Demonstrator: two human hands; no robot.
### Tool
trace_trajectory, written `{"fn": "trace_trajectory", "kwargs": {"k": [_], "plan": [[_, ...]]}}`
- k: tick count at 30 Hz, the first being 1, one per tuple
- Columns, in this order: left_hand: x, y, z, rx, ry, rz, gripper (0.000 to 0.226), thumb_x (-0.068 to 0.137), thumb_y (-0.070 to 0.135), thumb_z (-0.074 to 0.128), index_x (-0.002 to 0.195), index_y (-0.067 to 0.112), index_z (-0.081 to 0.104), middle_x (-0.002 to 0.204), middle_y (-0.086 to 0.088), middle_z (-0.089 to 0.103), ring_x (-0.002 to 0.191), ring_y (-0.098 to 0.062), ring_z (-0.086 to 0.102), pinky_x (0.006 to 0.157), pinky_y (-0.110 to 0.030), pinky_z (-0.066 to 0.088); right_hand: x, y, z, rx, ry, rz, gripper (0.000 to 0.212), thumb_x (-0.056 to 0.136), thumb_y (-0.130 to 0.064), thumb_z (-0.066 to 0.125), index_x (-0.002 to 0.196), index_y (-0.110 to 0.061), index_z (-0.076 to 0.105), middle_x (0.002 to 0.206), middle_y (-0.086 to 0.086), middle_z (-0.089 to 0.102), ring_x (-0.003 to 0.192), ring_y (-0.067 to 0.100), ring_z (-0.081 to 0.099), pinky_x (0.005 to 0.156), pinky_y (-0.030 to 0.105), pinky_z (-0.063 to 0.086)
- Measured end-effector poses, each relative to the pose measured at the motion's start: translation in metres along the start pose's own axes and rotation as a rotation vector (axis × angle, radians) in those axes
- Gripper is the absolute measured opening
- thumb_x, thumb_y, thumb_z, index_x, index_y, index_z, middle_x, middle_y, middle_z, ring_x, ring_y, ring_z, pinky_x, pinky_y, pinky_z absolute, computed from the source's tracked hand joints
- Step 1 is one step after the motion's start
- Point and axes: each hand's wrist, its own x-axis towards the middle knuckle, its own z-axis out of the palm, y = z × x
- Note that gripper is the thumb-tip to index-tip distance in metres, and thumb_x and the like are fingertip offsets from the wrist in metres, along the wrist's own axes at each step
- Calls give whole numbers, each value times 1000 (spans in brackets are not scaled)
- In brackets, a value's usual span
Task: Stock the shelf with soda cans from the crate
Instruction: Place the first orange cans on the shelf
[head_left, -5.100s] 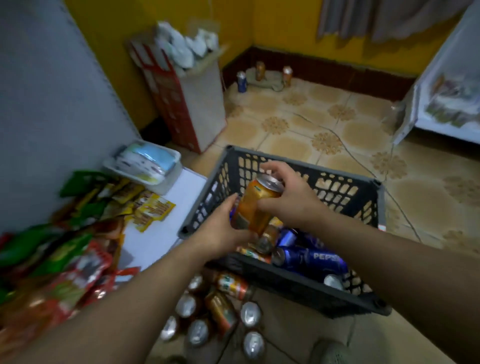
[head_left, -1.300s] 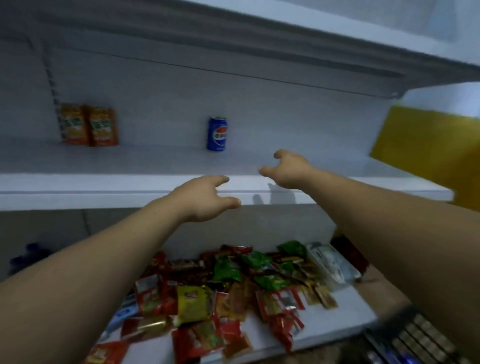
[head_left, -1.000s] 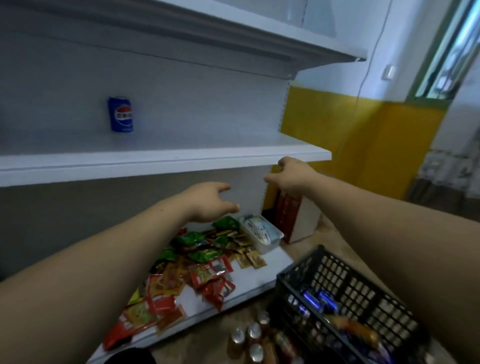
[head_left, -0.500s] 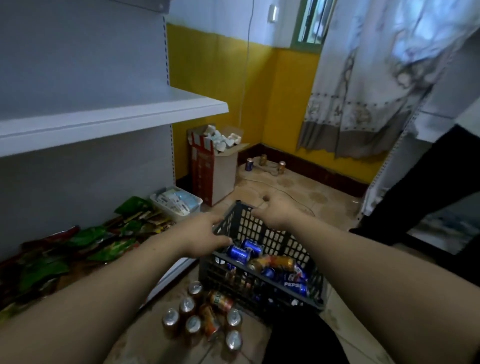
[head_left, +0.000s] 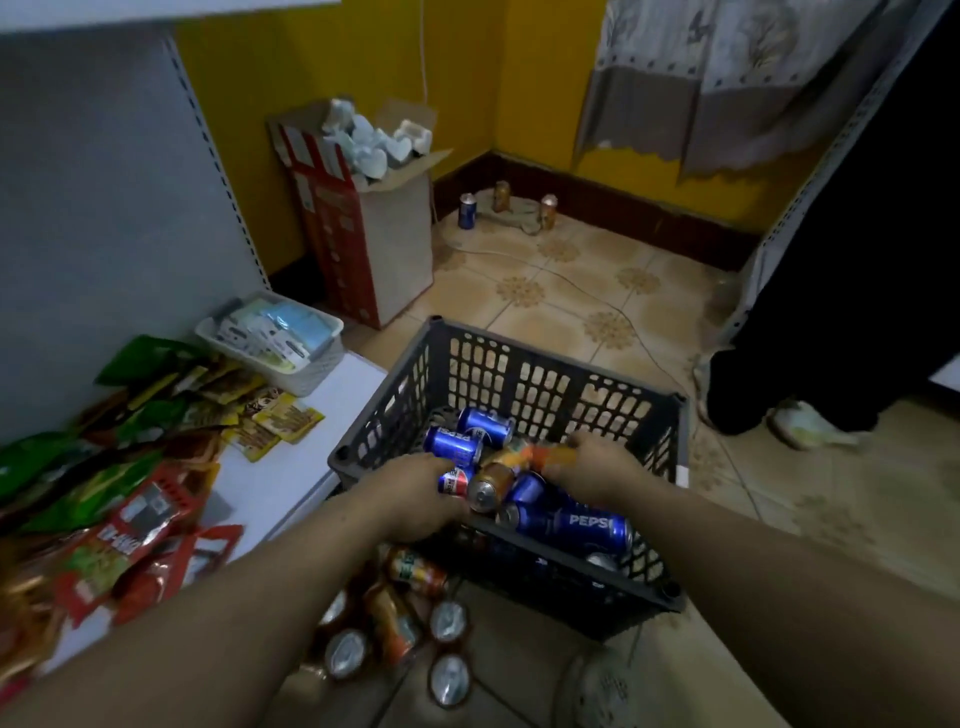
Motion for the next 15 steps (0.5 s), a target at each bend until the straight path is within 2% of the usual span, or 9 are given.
{"fn": "trace_trajectory", "kwargs": {"k": [3, 5, 7, 10, 12, 14, 15], "plan": [[61, -15, 18, 11, -82, -18, 49, 82, 47, 61, 128, 30, 54, 131, 0, 54, 118, -20, 51, 99, -38, 43, 57, 19, 32, 28, -85, -41, 42, 88, -33, 65, 127, -24, 51, 107, -2, 59, 90, 12, 56, 79, 27, 46], [101, -26, 31, 30, -134, -31, 59, 82, 43, 64, 137, 30, 47, 136, -2, 51, 120, -21, 50, 100, -35, 42, 96, 26, 58, 26, -139, -61, 45, 87, -32, 66, 129, -28, 50, 114, -1, 60, 92, 11, 57, 80, 27, 47], [138, -37, 42, 37, -182, -43, 69, 82, 38, 68, 143, 27, 39, 140, -1, 47, 123, -21, 48, 98, -30, 40, 132, 26, 82, 0, -199, -69, 50, 88, -33, 66, 134, -25, 46, 124, 1, 57, 105, 18, 56, 91, 32, 46], [185, -53, 55, 55, -270, -62, 66, 82, 34, 71, 141, 25, 42, 135, 1, 52, 116, -19, 52, 93, -29, 43, 182, 23, 118, -118, -269, -120, 65, 86, -30, 69, 142, -25, 37, 140, 2, 46, 122, 24, 50, 102, 38, 42], [208, -63, 61, 97, -297, -63, 66, 81, 34, 72, 139, 26, 42, 135, 0, 52, 116, -20, 53, 95, -31, 45, 211, 22, 140, -231, -325, -177, 85, 83, -25, 72, 150, -32, 21, 155, 6, 25, 136, 31, 35, 108, 44, 37], [225, -71, 67, 144, -311, -51, 64, 79, 35, 72, 136, 27, 46, 132, 0, 55, 113, -21, 54, 96, -34, 45, 228, 20, 152, -364, -428, -278, 95, 83, -21, 71, 152, -39, 7, 161, 1, 4, 145, 35, 10, 114, 53, 26], [230, -74, 69, 155, -320, -42, 60, 79, 35, 72, 134, 27, 48, 128, 0, 57, 111, -20, 55, 95, -34, 45, 234, 19, 156, -459, -473, -341, 100, 81, -21, 72, 151, -42, 4, 161, -1, 0, 147, 34, 2, 115, 55, 22]]}}
